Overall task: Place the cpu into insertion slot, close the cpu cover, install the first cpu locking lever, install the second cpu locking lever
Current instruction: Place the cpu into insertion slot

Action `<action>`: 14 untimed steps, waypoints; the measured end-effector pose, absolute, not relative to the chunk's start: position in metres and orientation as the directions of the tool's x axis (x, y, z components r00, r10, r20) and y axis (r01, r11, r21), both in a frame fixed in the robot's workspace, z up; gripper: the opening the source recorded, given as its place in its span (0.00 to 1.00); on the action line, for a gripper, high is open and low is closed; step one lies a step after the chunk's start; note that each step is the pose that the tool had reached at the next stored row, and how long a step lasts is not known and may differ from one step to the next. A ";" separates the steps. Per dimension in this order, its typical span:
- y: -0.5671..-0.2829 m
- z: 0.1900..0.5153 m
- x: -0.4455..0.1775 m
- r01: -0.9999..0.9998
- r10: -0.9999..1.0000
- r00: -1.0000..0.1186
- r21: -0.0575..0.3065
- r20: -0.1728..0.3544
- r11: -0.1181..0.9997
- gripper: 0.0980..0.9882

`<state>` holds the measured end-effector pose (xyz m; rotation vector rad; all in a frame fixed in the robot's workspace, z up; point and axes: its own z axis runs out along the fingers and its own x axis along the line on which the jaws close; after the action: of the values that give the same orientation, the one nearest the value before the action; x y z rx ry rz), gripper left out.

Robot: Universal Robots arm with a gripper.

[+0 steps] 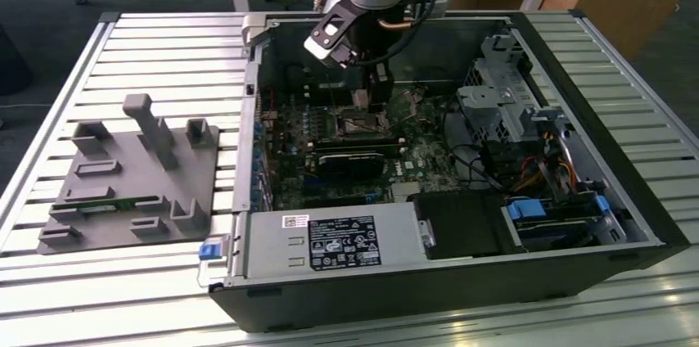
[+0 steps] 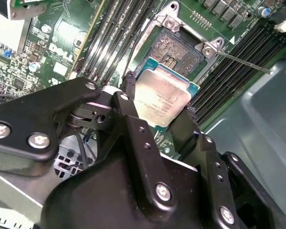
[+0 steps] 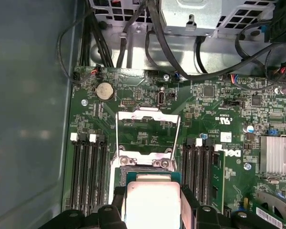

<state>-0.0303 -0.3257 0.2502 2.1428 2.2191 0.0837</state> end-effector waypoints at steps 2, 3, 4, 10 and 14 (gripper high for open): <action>-0.326 0.248 -0.030 0.996 0.999 -0.035 0.077 -0.003 0.035 0.50; -0.326 0.248 -0.030 0.996 0.999 -0.035 0.077 -0.003 0.035 0.50; -0.326 0.247 -0.030 0.996 0.999 -0.035 0.078 -0.003 0.035 0.50; -0.326 0.245 -0.030 0.996 0.999 -0.035 0.077 -0.003 0.035 0.50; -0.326 0.243 -0.030 0.996 0.999 -0.035 0.078 -0.003 0.035 0.50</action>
<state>-0.0303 -0.3256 0.2432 2.1428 2.2191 0.0834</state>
